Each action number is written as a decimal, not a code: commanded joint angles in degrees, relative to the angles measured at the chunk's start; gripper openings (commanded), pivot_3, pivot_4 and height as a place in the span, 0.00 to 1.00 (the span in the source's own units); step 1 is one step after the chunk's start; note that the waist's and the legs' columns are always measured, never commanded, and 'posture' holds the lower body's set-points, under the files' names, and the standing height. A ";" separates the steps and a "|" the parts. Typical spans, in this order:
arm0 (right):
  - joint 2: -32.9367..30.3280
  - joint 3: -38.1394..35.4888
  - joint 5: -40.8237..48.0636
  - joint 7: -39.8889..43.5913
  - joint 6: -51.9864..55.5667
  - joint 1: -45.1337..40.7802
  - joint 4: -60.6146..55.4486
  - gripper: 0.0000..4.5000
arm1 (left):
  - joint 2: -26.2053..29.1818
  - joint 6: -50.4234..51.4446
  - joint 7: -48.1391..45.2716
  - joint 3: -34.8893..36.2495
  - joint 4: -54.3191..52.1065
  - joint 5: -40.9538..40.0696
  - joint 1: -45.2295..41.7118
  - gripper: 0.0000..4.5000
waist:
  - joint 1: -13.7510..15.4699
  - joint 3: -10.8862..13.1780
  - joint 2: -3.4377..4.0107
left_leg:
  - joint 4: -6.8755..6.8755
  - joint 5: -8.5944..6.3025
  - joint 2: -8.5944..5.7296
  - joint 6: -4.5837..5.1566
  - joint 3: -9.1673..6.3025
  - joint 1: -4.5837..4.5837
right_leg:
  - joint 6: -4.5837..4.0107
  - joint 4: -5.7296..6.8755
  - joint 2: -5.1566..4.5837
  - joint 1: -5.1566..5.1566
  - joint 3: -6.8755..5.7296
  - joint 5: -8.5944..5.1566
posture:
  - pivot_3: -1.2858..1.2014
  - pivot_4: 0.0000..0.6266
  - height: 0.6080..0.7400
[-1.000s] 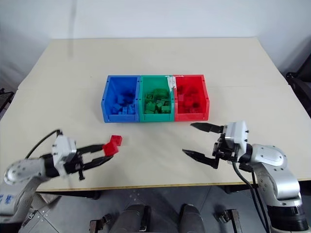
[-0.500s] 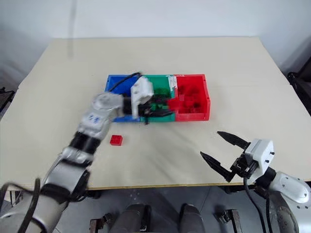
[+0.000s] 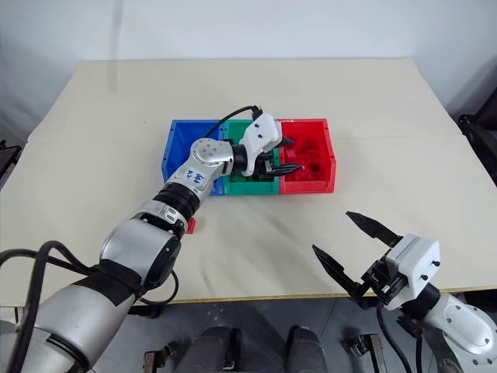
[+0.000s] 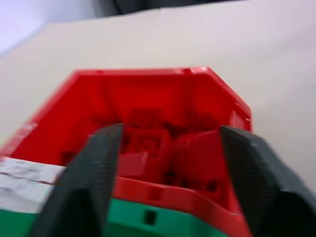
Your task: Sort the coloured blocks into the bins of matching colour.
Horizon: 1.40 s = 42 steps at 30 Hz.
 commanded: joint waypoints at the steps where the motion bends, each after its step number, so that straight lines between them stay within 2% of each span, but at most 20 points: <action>1: -1.85 0.12 1.48 1.82 -0.34 -3.01 1.15 1.00 | 2.11 -3.77 -7.91 3.50 -6.95 -4.38 1.99 0.99 | -0.31 0.00 0.00 | 0.01 0.00 0.00 0.00 0.00 0.01 | 0.00 0.02 0.00 0.00 0.01 0.00 | 0.52 0.24 1.00; 6: -7.16 1.61 3.59 9.31 0.71 -8.85 6.04 1.00 | 11.50 -2.71 -16.97 6.65 -19.46 -8.41 11.82 0.99 | -1.09 -0.02 0.04 | -0.04 0.01 0.08 -0.02 -0.05 0.13 | -0.01 0.06 0.01 0.00 0.06 0.00 | 0.52 0.24 1.00; 9: -10.35 3.63 4.60 14.45 1.12 -12.89 9.37 1.00 | 17.92 -3.64 -25.73 11.44 -31.10 -16.88 20.34 0.99 | -1.67 -0.01 0.04 | -0.04 0.01 0.14 -0.03 -0.23 0.13 | -0.01 0.08 0.02 -0.01 0.05 0.00 | 0.52 0.24 1.00; 12: -11.43 6.80 4.88 18.82 1.18 -18.06 13.40 1.00 | 27.45 3.65 -23.23 16.32 -41.25 -18.20 30.94 0.99 | -1.73 -0.01 0.02 | 0.01 0.01 0.27 -0.02 -0.49 0.10 | -0.01 0.08 -0.04 0.01 0.02 0.00 | 0.52 0.24 1.00; 15: -10.82 10.01 4.37 22.24 0.99 -22.56 17.51 1.00 | 33.96 9.81 -19.60 22.51 -51.30 -20.58 42.74 0.99 | -1.78 -0.01 0.03 | 0.00 0.00 0.26 0.00 -0.58 0.12 | -0.01 0.11 -0.12 0.03 0.04 0.00 | 0.52 0.24 1.00; 22: -8.52 16.18 2.50 27.87 -0.79 -29.91 24.06 1.00 | 37.96 14.97 -11.73 39.02 -65.73 -23.14 68.75 0.99 | -0.78 -0.02 0.00 | 0.03 -0.03 0.25 0.01 -0.77 0.12 | -0.01 0.11 -0.17 0.10 0.03 0.00 | 0.52 0.24 1.00; 27: -8.28 17.65 1.27 30.71 -2.16 -30.68 27.01 1.00 | 38.65 17.81 -11.73 45.16 -69.15 -25.09 80.27 0.99 | -0.30 -0.02 0.00 | -0.01 -0.06 0.31 -0.04 -0.75 0.12 | -0.03 0.04 -0.13 0.10 -0.01 0.00 | 0.52 0.24 1.00; 30: -7.98 17.69 0.83 31.16 -2.82 -31.18 28.41 1.00 | 39.07 18.41 -11.83 45.52 -69.56 -25.33 82.44 0.99 | -0.25 -0.02 0.00 | 0.00 -0.06 0.28 -0.04 -0.73 0.13 | -0.04 0.02 -0.16 0.13 0.01 0.00 | 0.52 0.24 1.00; 35: -8.01 16.62 0.29 30.62 -3.51 -30.34 29.06 1.00 | 38.04 20.80 -11.83 41.52 -74.53 -25.36 84.33 0.99 | -0.55 -0.02 0.01 | -0.03 -0.10 0.32 -0.09 -0.68 0.14 | -0.05 0.03 -0.13 0.07 0.05 0.00 | 0.52 0.24 1.00; 39: -8.48 15.48 0.53 29.92 -3.16 -28.84 28.35 1.00 | 38.44 24.07 -12.37 34.88 -81.10 -25.48 83.48 0.99 | -0.48 -0.02 0.01 | -0.04 -0.13 0.32 -0.09 -0.66 0.14 | -0.05 0.02 -0.14 0.05 0.06 0.00 | 0.52 0.24 1.00; 42: -8.82 15.12 0.98 29.54 -2.49 -27.35 26.93 1.00 | 38.93 24.81 -11.30 28.58 -81.16 -22.70 77.93 0.99 | -0.20 -0.02 0.02 | -0.04 -0.12 0.31 -0.09 -0.65 0.14 | -0.05 0.04 -0.14 0.06 0.07 0.00 | 0.52 0.24 1.00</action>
